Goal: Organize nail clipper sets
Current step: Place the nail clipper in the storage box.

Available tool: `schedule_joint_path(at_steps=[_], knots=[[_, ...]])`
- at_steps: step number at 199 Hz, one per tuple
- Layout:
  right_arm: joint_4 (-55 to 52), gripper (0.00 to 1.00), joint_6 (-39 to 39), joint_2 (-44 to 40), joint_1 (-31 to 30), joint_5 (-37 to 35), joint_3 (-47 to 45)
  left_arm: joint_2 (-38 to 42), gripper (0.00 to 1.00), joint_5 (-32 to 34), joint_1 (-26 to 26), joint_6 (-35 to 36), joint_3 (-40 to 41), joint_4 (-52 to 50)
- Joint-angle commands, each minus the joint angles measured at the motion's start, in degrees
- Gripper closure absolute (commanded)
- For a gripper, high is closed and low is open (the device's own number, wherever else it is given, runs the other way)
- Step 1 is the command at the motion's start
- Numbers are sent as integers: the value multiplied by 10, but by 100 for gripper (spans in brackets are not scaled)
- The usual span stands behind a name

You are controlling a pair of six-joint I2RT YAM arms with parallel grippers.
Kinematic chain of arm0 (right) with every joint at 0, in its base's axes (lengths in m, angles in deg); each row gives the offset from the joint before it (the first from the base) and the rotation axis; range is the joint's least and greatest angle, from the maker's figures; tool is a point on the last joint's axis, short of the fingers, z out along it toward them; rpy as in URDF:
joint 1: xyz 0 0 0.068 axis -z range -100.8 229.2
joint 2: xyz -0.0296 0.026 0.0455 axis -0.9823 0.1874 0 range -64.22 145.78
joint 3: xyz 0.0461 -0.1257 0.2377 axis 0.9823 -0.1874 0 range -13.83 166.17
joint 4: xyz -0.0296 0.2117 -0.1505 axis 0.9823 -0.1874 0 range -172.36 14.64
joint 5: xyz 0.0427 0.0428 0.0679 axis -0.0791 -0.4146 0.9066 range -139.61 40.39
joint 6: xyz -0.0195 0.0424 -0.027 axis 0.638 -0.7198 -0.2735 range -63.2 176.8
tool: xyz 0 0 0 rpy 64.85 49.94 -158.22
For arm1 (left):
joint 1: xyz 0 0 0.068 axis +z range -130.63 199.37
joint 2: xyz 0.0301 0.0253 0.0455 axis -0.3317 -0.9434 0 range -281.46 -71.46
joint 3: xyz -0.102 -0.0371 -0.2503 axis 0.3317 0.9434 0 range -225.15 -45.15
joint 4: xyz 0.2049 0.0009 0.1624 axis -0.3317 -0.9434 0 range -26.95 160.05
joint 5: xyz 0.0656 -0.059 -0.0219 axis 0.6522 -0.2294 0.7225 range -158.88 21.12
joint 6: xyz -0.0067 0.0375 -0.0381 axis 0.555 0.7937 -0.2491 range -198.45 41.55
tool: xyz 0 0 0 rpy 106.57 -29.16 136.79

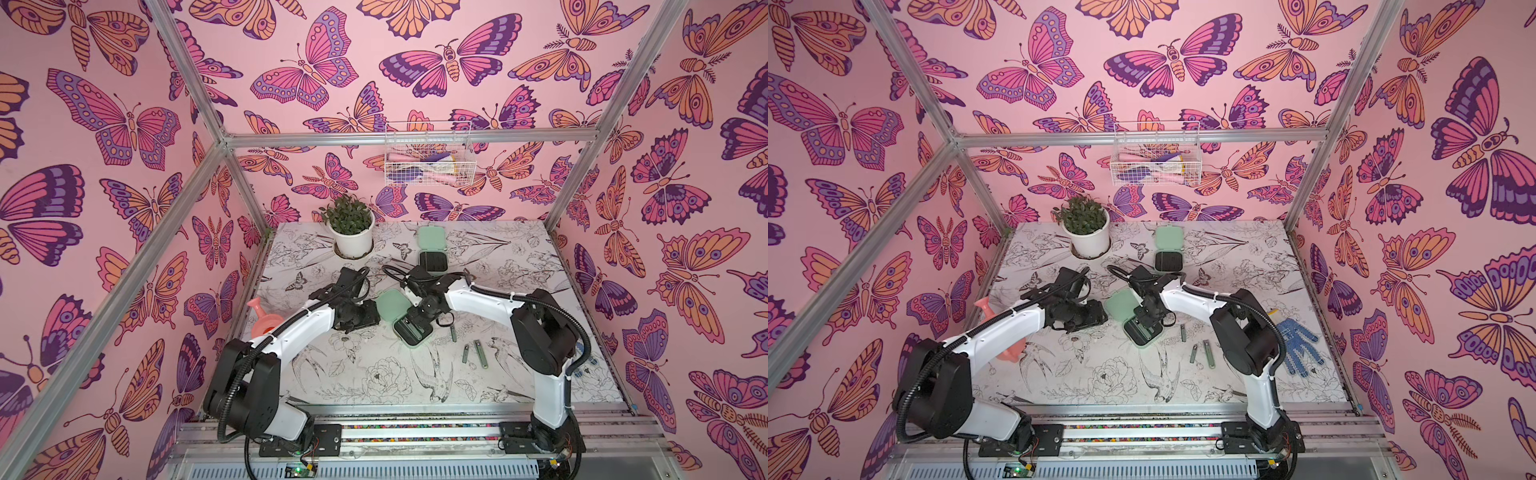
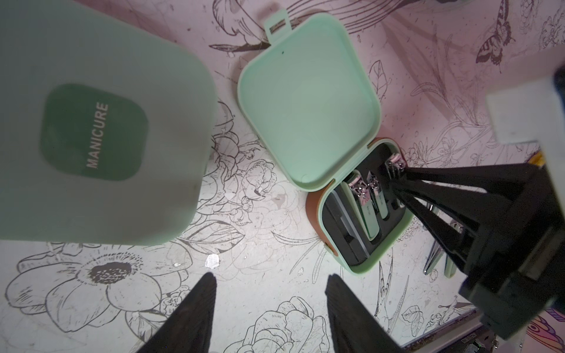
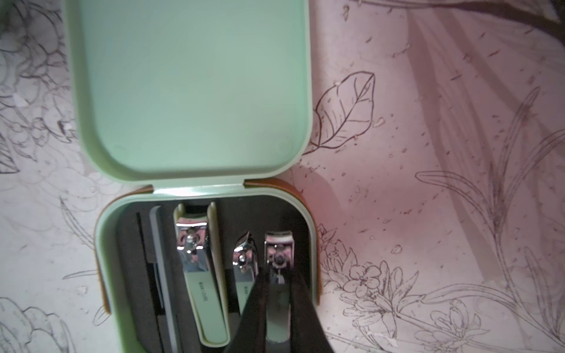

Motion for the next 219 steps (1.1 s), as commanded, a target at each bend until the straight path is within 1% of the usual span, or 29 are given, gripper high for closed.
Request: schedule_joint_path(at_steps=[1,113,219], knots=[[-2,100,6,8,-6,-12,-7,-3,40,1,5,4,7,2],[-3,100,5,20,-14,-34,-17,-2,40,-1,6,4,8,2],[-34,100,5,0,-27,-55,-26,-6,40,-2,6,4,6,3]])
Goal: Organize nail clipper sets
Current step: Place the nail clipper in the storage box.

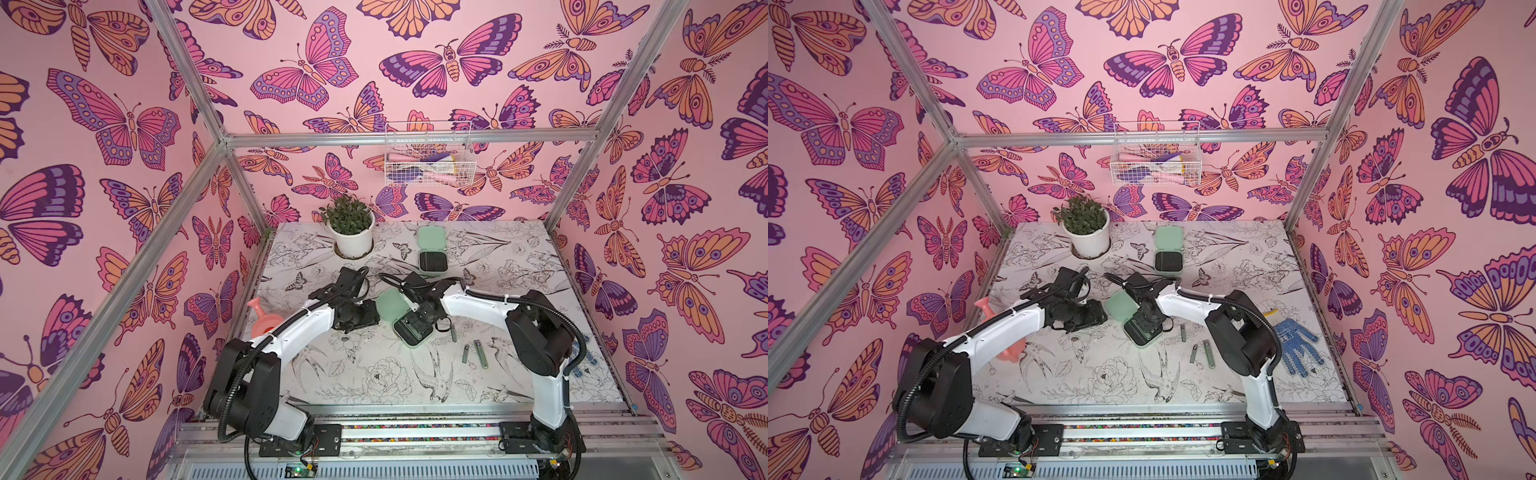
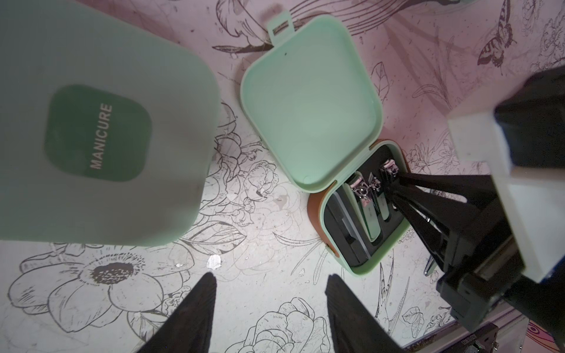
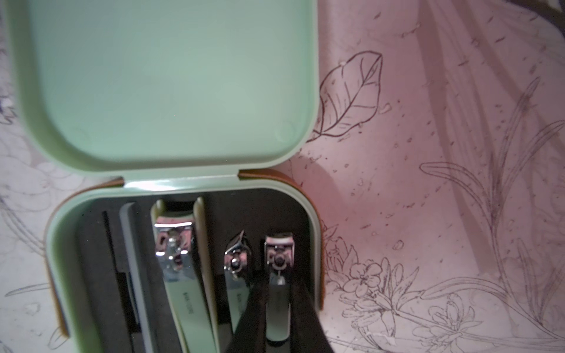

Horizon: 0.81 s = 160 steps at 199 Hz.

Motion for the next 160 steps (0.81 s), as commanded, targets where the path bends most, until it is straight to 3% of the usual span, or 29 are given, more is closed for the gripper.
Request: schedule_joint_path(at_steps=[1,160], knots=[[-41,100,3,-5,-6,-4,-13,-4,40,-2,3,4,6,4],[-55,100,-25,13,-20,-7,-18,-1,40,-3,3,4,3,4]])
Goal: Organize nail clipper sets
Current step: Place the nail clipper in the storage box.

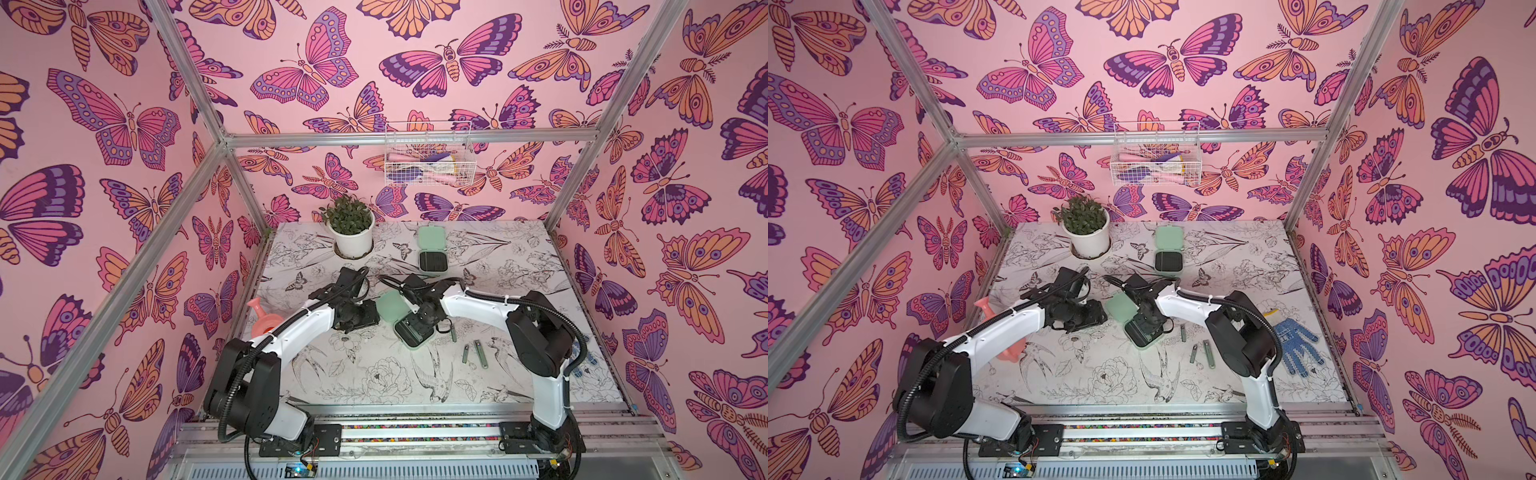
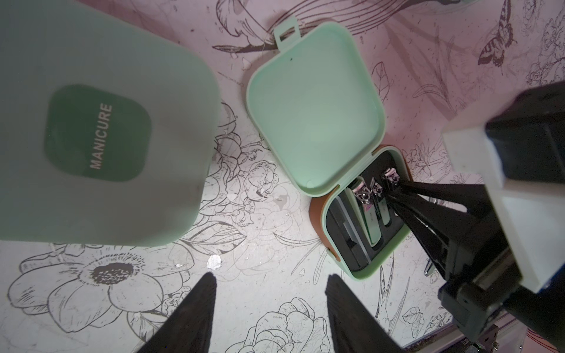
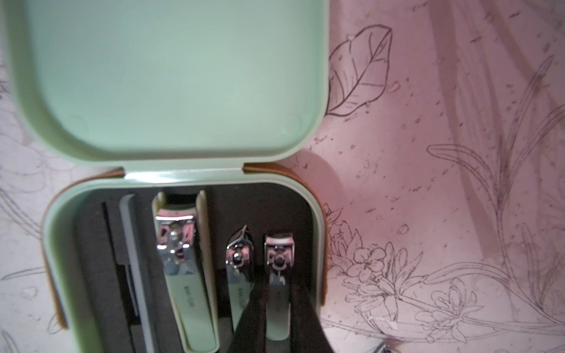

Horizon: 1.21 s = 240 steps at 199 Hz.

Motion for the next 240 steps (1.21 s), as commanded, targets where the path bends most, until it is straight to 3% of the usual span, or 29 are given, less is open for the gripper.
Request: schedule_joint_path(at_steps=[1,141,240], knots=[[-34,100,-19,16,-12,-3,-17,-1,40,-3,3,4,3,3],[-36,100,-97,61,-22,-13,-32,2,40,-3,4,6,8,2],[-93,86,-80,26,-22,-53,41,11,40,-3,4,3,10,2]])
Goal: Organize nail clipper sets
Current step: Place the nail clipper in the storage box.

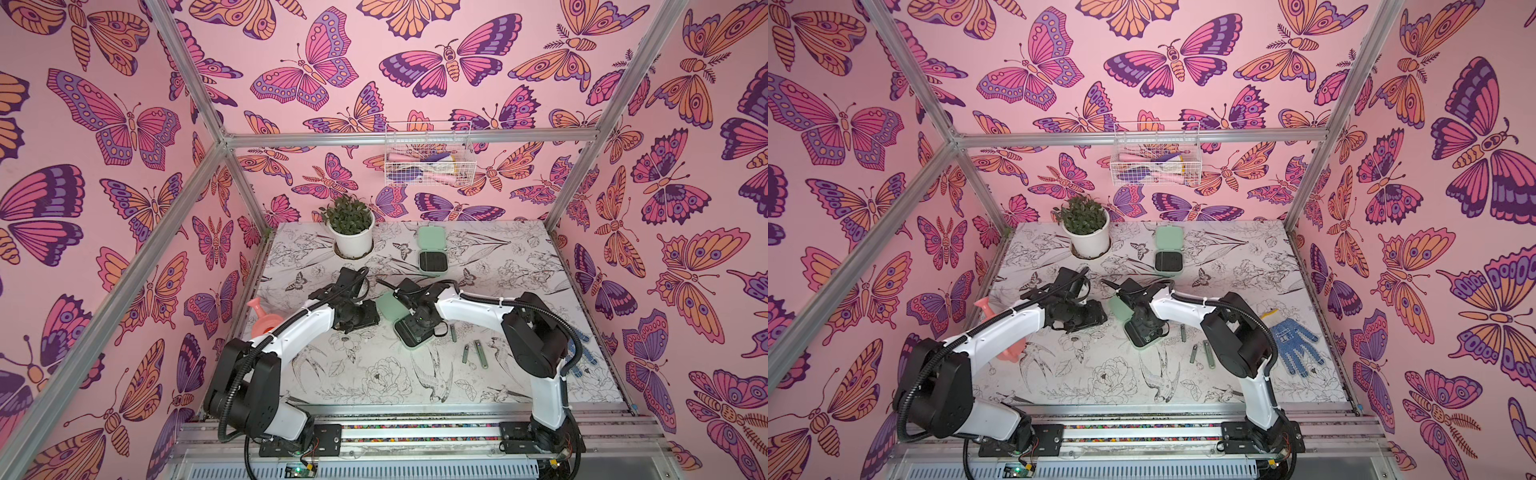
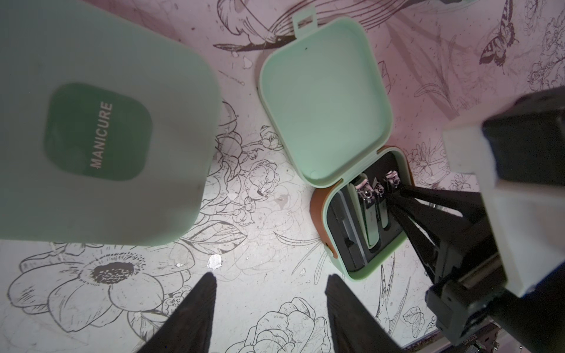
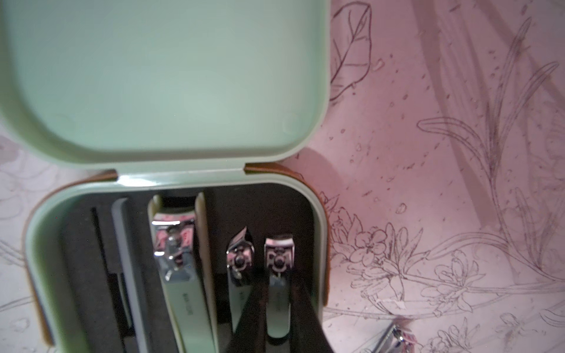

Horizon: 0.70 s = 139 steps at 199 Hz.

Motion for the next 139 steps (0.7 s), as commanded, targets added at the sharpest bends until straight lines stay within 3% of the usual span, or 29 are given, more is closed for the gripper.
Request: schedule_joint_path(at_steps=[1,139], knots=[[-61,86,-3,13,-3,-9,23,11,40,-3,4,3,9,2],[-60,80,-4,26,-3,10,34,13,40,-2,4,5,13,2]])
